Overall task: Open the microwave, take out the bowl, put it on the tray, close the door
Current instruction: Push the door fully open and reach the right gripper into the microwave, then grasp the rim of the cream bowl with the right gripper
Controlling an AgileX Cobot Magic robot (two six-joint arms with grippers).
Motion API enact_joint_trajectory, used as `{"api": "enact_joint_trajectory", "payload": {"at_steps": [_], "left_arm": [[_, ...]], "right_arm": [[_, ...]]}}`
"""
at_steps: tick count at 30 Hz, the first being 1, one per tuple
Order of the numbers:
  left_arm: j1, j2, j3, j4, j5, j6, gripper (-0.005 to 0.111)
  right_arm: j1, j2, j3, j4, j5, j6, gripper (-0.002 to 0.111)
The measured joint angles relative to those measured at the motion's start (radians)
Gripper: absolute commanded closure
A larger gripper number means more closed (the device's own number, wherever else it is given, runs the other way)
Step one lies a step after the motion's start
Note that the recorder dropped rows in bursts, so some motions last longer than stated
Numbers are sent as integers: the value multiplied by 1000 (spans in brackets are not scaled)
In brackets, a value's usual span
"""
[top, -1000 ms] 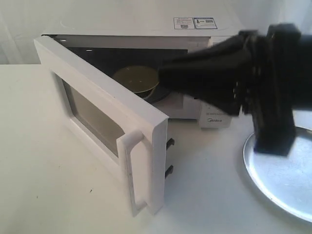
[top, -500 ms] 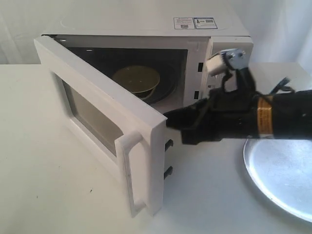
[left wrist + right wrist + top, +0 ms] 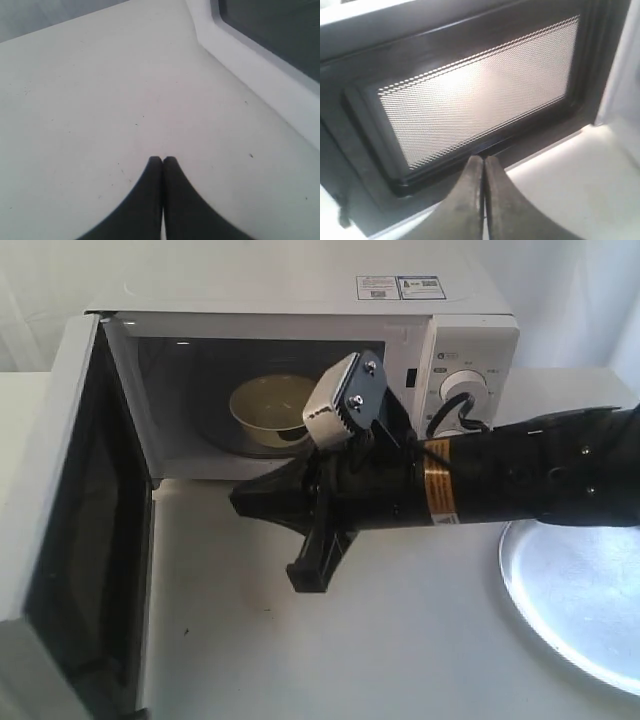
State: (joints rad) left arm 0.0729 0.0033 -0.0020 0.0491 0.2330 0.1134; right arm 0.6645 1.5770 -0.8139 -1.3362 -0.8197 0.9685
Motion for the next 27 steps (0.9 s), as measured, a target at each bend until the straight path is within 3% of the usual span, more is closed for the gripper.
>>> {"api": "enact_joint_trajectory", "payload": {"at_steps": [5, 11, 17, 19, 23, 27], "left_arm": [[0, 0, 0, 0, 0, 0, 107], [0, 0, 0, -1, 0, 0, 107], [0, 0, 0, -1, 0, 0, 107], [0, 0, 0, -1, 0, 0, 107], [0, 0, 0, -1, 0, 0, 107], [0, 0, 0, -1, 0, 0, 107]], "right_arm": [[4, 32, -35, 219, 44, -284, 106], [4, 144, -115, 387, 86, -583, 84], [4, 320, -223, 500, 111, -728, 39], [4, 366, -268, 595, 118, -760, 29], [4, 423, -352, 786, 180, -855, 28], [4, 475, -404, 835, 275, -922, 28]]}}
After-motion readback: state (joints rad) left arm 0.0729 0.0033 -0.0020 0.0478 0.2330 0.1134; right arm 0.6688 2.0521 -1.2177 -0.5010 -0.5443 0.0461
